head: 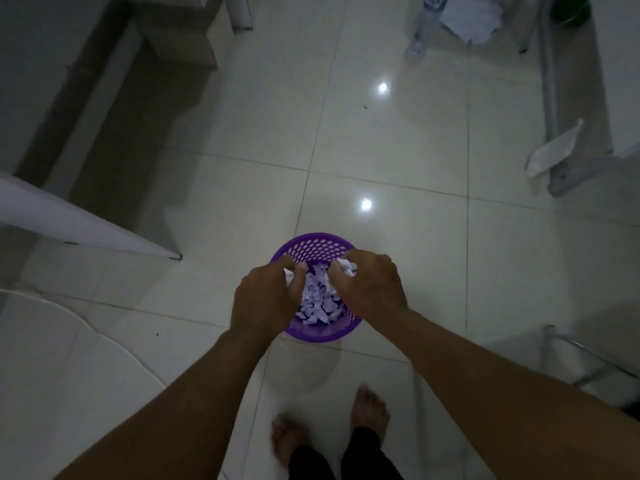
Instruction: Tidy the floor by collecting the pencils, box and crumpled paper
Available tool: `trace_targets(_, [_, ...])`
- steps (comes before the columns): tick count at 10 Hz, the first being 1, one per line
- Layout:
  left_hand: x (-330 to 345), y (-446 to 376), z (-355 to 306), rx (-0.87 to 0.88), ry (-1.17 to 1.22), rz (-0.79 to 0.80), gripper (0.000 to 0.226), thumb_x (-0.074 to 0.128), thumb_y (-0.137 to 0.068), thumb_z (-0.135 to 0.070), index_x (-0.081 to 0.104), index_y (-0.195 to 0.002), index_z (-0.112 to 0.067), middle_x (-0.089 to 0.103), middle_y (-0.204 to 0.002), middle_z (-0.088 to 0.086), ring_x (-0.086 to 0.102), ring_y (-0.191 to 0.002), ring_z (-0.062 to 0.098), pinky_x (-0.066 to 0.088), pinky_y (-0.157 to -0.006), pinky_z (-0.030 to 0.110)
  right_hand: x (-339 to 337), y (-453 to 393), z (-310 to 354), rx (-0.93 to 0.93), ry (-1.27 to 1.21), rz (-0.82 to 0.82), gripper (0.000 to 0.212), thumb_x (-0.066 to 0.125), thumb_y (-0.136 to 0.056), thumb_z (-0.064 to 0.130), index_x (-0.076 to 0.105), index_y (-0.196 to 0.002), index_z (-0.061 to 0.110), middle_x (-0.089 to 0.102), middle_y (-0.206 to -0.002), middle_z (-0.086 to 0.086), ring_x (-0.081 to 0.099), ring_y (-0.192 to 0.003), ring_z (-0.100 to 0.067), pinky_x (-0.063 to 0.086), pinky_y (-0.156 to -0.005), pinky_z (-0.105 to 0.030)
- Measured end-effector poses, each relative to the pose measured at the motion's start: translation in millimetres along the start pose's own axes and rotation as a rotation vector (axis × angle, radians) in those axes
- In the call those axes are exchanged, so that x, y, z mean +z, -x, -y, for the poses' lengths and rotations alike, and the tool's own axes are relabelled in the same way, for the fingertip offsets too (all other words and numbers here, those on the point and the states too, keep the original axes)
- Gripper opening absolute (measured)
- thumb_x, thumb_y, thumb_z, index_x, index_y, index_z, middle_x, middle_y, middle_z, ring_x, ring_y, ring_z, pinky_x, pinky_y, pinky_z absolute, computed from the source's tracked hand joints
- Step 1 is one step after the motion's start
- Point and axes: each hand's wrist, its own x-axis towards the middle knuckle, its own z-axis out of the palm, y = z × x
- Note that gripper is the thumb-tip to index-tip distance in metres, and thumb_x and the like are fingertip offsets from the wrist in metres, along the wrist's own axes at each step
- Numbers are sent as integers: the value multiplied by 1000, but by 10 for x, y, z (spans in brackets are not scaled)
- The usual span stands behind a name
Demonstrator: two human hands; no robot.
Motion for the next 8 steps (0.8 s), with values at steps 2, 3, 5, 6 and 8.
trace_targets(2, [888,-349,563,-115,74,-88,38,49,-99,-45,54,-69,-22,66,-66,3,63,-59,23,51,-55,32,770,-354,-587,27,-32,-7,25,59,-90,24,54,-66,22,49,-55,14,48,-50,-3,29,-42,-9])
trace_targets(3, [1295,-422,758,-200,163,-113,41,47,-98,-53,56,-70,-24,65,-68,-1,63,-64,22,52,-59,33,1116,-418,-883,29,-72,-14,29,58,-90,23,55,-62,19,56,-56,5,52,-51,-9,39,-45,-22])
trace_targets(5, [1745,-445,905,-376,420,17,56,47,-93,-66,61,-122,-20,67,-121,1,63,-111,21,53,-95,41,1552,-472,-1269,112,-95,80,37,43,-100,45,62,-118,20,64,-115,-1,59,-105,-16,52,-83,-32])
trace_targets(6, [1791,-482,921,-455,475,103,88,35,-84,-80,33,-153,-24,40,-156,2,41,-141,26,37,-115,49,1591,-482,-1365,118,53,145,55,34,-96,57,48,-138,23,54,-137,0,49,-124,-19,49,-102,-40])
trace_targets(8, [1584,-532,799,-483,555,60,94,30,-77,-79,27,-156,-27,37,-158,2,38,-142,26,38,-114,53,1380,-454,-1161,124,-38,191,48,37,-102,45,44,-142,20,50,-143,-2,48,-130,-20,43,-109,-43])
